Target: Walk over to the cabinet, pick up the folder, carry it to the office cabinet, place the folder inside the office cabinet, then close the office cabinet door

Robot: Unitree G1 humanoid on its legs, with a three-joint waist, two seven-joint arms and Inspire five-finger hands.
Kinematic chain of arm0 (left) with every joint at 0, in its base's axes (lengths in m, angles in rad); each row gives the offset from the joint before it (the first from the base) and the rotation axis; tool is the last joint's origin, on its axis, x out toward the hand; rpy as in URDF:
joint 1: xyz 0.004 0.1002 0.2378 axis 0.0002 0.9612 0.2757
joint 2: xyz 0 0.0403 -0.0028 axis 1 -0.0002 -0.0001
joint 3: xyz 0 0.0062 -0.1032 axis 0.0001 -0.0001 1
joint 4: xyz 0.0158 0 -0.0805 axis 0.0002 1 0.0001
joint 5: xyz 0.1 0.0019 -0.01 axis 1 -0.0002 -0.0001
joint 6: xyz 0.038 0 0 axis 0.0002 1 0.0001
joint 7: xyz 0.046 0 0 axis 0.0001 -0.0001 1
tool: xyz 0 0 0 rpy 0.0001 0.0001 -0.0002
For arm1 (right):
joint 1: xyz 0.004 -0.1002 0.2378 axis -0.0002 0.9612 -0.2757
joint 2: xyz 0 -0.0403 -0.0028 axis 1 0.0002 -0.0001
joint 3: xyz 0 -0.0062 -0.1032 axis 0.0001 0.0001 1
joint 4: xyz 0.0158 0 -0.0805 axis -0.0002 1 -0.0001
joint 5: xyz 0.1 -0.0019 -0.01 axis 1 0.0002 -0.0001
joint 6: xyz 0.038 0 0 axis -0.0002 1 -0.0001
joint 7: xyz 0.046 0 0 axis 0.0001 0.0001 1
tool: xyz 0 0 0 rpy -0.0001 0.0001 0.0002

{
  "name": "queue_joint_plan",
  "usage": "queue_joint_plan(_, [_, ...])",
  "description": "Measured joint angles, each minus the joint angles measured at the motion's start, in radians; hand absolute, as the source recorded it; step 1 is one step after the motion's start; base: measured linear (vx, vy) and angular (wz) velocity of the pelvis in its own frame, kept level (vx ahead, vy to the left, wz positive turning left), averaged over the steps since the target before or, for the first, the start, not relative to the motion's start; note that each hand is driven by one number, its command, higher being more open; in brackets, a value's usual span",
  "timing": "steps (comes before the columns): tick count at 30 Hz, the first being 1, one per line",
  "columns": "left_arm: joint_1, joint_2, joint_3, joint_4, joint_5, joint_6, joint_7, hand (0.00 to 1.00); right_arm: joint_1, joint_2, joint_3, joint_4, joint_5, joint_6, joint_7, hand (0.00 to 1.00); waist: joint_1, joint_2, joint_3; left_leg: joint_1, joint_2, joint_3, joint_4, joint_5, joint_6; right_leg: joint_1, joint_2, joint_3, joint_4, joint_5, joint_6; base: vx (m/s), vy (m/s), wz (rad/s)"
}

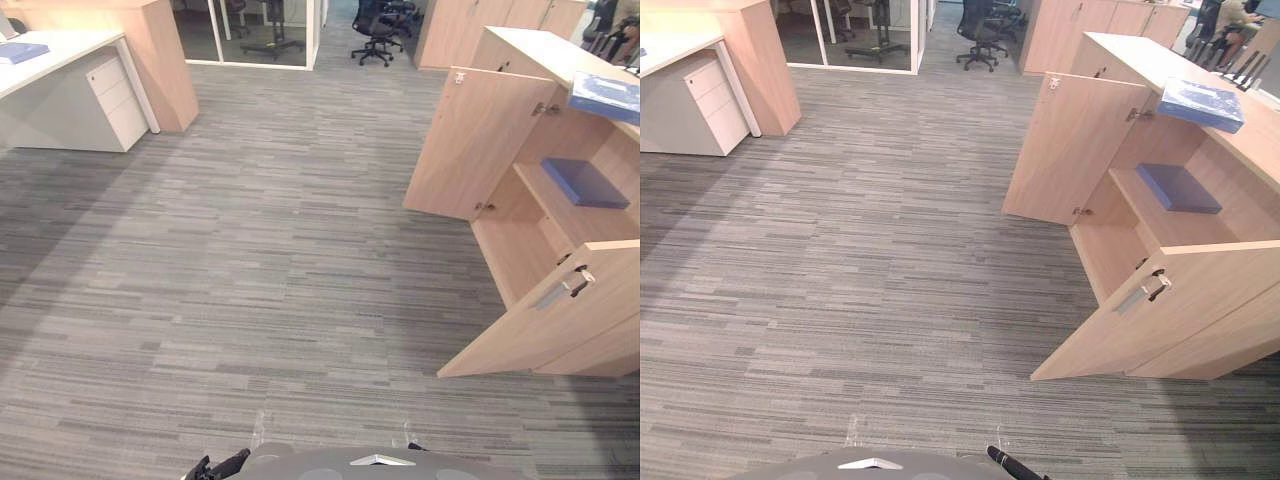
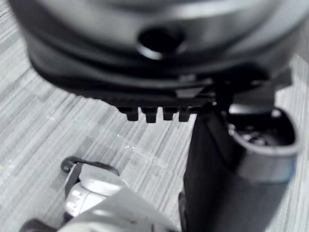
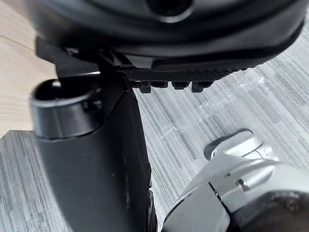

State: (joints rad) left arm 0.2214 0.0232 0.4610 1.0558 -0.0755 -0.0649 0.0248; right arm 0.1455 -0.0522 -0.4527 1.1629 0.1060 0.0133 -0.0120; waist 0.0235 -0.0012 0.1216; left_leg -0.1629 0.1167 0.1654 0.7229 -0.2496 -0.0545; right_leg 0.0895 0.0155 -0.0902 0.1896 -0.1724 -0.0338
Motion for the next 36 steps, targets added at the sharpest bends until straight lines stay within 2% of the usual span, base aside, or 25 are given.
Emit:
queue_joint_plan(1, [0.004,-0.006,-0.011,-0.005,-0.008,-0.003,0.001,1.0,-0.003,0.004,-0.028,0.002,-0.001,0.005,0.0,1.0,0.003,-0.013,0.005,-0.056,0.005,0.032,0.031,-0.025,0.038,0.015,-0.034,0.003,0.002,-0.012,0.015,0.07,0.013,-0.1])
queue_joint_plan(3, [0.005,-0.007,-0.026,-0.006,-0.011,-0.007,0.0,1.0,-0.007,0.005,-0.058,0.003,-0.001,0.005,-0.001,1.0,0.003,-0.008,0.003,-0.088,0.005,0.025,-0.07,-0.018,0.031,0.025,-0.06,0.014,0.002,-0.024,0.031,0.15,0.105,-0.06])
queue_joint_plan(5, [0.003,-0.018,-0.033,-0.005,-0.012,-0.019,0.0,1.0,-0.019,0.004,-0.067,0.001,0.001,0.002,0.0,1.0,0.0,0.011,0.01,-0.113,0.005,0.002,-0.309,0.056,0.009,0.034,-0.112,0.035,0.001,-0.045,0.064,0.24,0.251,-0.22])
queue_joint_plan(7, [0.014,-0.026,-0.033,-0.004,-0.012,-0.021,0.0,1.0,-0.023,-0.005,-0.069,0.001,0.001,0.002,0.001,1.0,0.002,0.025,0.005,-0.108,0.02,-0.016,-0.456,0.111,-0.015,0.039,-0.145,0.072,-0.005,-0.07,0.103,0.33,0.368,-0.43])
queue_joint_plan(8, [0.014,-0.025,-0.033,0.007,-0.012,-0.021,0.001,1.0,-0.024,-0.006,-0.071,0.003,-0.001,0.003,-0.001,1.0,0.001,0.029,0.004,-0.112,0.023,-0.007,-0.444,0.188,-0.038,0.062,-0.168,0.094,-0.026,-0.083,0.121,0.46,0.501,-0.43])
queue_joint_plan(9, [0.017,-0.027,-0.037,0.014,-0.01,-0.02,0.0,1.0,-0.026,-0.003,-0.077,0.005,-0.001,0.004,-0.001,1.0,0.005,0.027,0.002,-0.113,0.007,-0.006,-0.427,0.215,-0.029,0.076,-0.184,0.106,-0.045,-0.089,0.125,0.44,0.467,-0.49])
queue_joint_plan(10, [0.024,-0.017,-0.045,0.018,-0.008,-0.018,-0.004,1.0,-0.035,-0.008,-0.097,0.021,-0.004,0.005,0.003,1.0,0.006,0.018,-0.015,-0.126,-0.027,0.002,-0.376,0.214,-0.02,0.097,-0.219,0.131,-0.077,-0.098,0.112,0.35,0.345,-0.5])
queue_joint_plan(11, [0.026,-0.008,-0.047,0.026,-0.003,-0.019,-0.001,1.0,-0.045,-0.003,-0.109,0.031,-0.004,0.008,0.004,1.0,0.003,0.008,-0.03,-0.141,-0.042,0.024,-0.341,0.181,0.016,0.086,-0.233,0.156,-0.036,-0.092,0.118,0.52,0.392,-0.55])
queue_joint_plan(13, [0.018,0.014,-0.068,0.037,0.007,-0.019,-0.003,1.0,-0.058,0.009,-0.125,0.036,-0.003,0.007,0.009,1.0,0.0,-0.011,-0.049,-0.135,-0.079,0.055,-0.327,0.134,0.045,0.028,-0.261,0.167,0.063,-0.065,0.124,0.47,0.297,-0.35])
queue_joint_plan(15, [0.018,0.033,-0.105,0.06,0.009,-0.018,-0.008,1.0,-0.059,0.006,-0.124,0.047,-0.003,0.006,0.015,1.0,0.006,-0.02,-0.071,-0.055,-0.132,0.095,-0.405,0.121,0.057,-0.028,-0.299,0.227,0.192,-0.004,0.132,0.34,0.263,-0.35])
queue_joint_plan(16, [0.023,0.035,-0.113,0.069,0.012,-0.017,-0.008,1.0,-0.062,-0.002,-0.117,0.047,-0.002,0.006,0.021,1.0,0.002,-0.015,-0.079,0.004,-0.158,0.112,-0.459,0.119,0.071,-0.075,-0.317,0.228,0.316,0.042,0.135,0.29,0.199,-0.29])
queue_joint_plan(17, [0.023,0.035,-0.117,0.074,0.012,-0.017,-0.009,1.0,-0.065,-0.006,-0.111,0.045,-0.002,0.006,0.024,1.0,0.0,-0.013,-0.081,0.032,-0.168,0.123,-0.478,0.117,0.083,-0.105,-0.327,0.218,0.393,0.066,0.132,0.34,0.225,-0.3])
queue_joint_plan(18, [0.024,0.038,-0.125,0.078,0.012,-0.015,-0.008,1.0,-0.064,-0.012,-0.1,0.042,-0.002,0.006,0.033,1.0,-0.002,-0.012,-0.081,0.087,-0.184,0.145,-0.506,0.12,0.114,-0.173,-0.352,0.159,0.558,0.103,0.103,0.36,0.222,-0.34])
queue_joint_plan(20, [0.024,0.036,-0.132,0.089,0.016,-0.015,-0.003,1.0,-0.086,-0.023,-0.087,0.042,-0.002,0.002,0.031,1.0,-0.002,0.005,-0.075,0.182,-0.196,0.167,-0.562,0.113,0.127,-0.253,-0.358,-0.004,0.742,0.053,0.047,0.32,0.176,-0.39])
queue_joint_plan(21, [0.024,0.035,-0.132,0.092,0.02,-0.015,-0.003,1.0,-0.092,-0.025,-0.082,0.041,-0.002,0.002,0.03,1.0,-0.004,0.009,-0.075,0.207,-0.194,0.169,-0.577,0.115,0.13,-0.266,-0.348,-0.05,0.758,0.029,0.042,0.24,0.076,-0.33])
queue_joint_plan(23, [0.018,0.035,-0.131,0.094,0.043,-0.016,-0.003,1.0,-0.104,-0.021,-0.055,0.017,-0.002,-0.001,0.028,1.0,-0.009,0.012,-0.058,0.285,-0.183,0.169,-0.61,0.113,0.134,-0.3,-0.304,-0.166,0.743,-0.069,0.03,0.29,0.025,-0.23])
queue_joint_plan(25, [0.018,0.031,-0.128,0.094,0.043,-0.016,-0.003,1.0,-0.102,-0.01,-0.045,-0.018,-0.001,-0.002,0.026,1.0,-0.02,0.019,-0.04,0.321,-0.164,0.169,-0.626,0.112,0.135,-0.31,-0.281,-0.228,0.632,-0.091,0.033,0.21,-0.053,0.02])
queue_joint_plan(27, [0.018,0.03,-0.111,0.093,0.043,-0.015,-0.004,1.0,-0.1,0.004,-0.027,-0.047,0.001,-0.004,0.019,1.0,-0.028,0.012,-0.035,0.343,-0.154,0.171,-0.652,0.103,0.118,-0.317,-0.288,-0.277,0.471,-0.06,0.063,0.14,-0.092,0.09])
queue_joint_plan(28, [0.012,0.032,-0.092,0.088,0.043,-0.014,-0.004,1.0,-0.091,0.01,-0.016,-0.056,0.002,-0.004,0.012,1.0,-0.024,-0.005,-0.017,0.365,-0.154,0.175,-0.662,0.096,0.099,-0.314,-0.303,-0.3,0.371,-0.017,0.067,0.16,-0.169,-0.08])
queue_joint_plan(29, [0.011,0.033,-0.079,0.08,0.042,-0.014,-0.003,1.0,-0.091,0.012,0.004,-0.059,0.02,-0.003,0.007,1.0,-0.022,-0.017,-0.015,0.368,-0.151,0.181,-0.657,0.081,0.078,-0.315,-0.314,-0.32,0.299,0.024,0.066,0.21,-0.274,-0.28])
queue_joint_plan(30, [0.015,0.03,-0.066,0.08,0.043,-0.008,0.0,1.0,-0.088,0.011,0.013,-0.062,0.034,-0.002,0.005,1.0,-0.021,-0.028,-0.007,0.386,-0.138,0.189,-0.653,0.063,0.052,-0.302,-0.313,-0.357,0.259,0.08,0.043,0.18,-0.24,-0.27])
queue_joint_plan(31, [0.011,0.025,-0.063,0.084,0.043,-0.001,0.002,1.0,-0.085,0.008,0.014,-0.065,0.04,-0.003,0.003,1.0,-0.023,-0.023,-0.01,0.395,-0.12,0.191,-0.653,0.057,0.037,-0.29,-0.292,-0.369,0.247,0.076,0.042,0.26,-0.332,-0.19])
queue_joint_plan(33, [-0.002,0.009,-0.061,0.078,0.043,0.004,0.005,1.0,-0.08,0.007,0.019,-0.087,0.04,-0.004,0.001,1.0,-0.025,0.005,-0.002,0.397,-0.072,0.209,-0.66,0.057,0.0,-0.274,-0.226,-0.389,0.206,0.058,0.035,0.22,-0.263,-0.19])
queue_joint_plan(34, [-0.018,0.006,-0.056,0.071,0.043,0.004,0.006,1.0,-0.084,0.007,0.019,-0.1,0.04,-0.003,0.001,1.0,-0.022,0.005,0.005,0.4,-0.052,0.221,-0.667,0.058,-0.015,-0.275,-0.226,-0.433,0.221,0.015,0.022,0.15,-0.168,-0.3])
queue_joint_plan(36, [-0.024,0.007,-0.044,0.061,0.044,0.004,0.006,1.0,-0.081,0.009,0.019,-0.098,0.039,-0.001,0.001,1.0,-0.008,-0.004,0.009,0.432,-0.037,0.249,-0.694,0.061,-0.026,-0.268,-0.251,-0.509,0.276,-0.024,0.008,0.21,-0.172,-0.37])
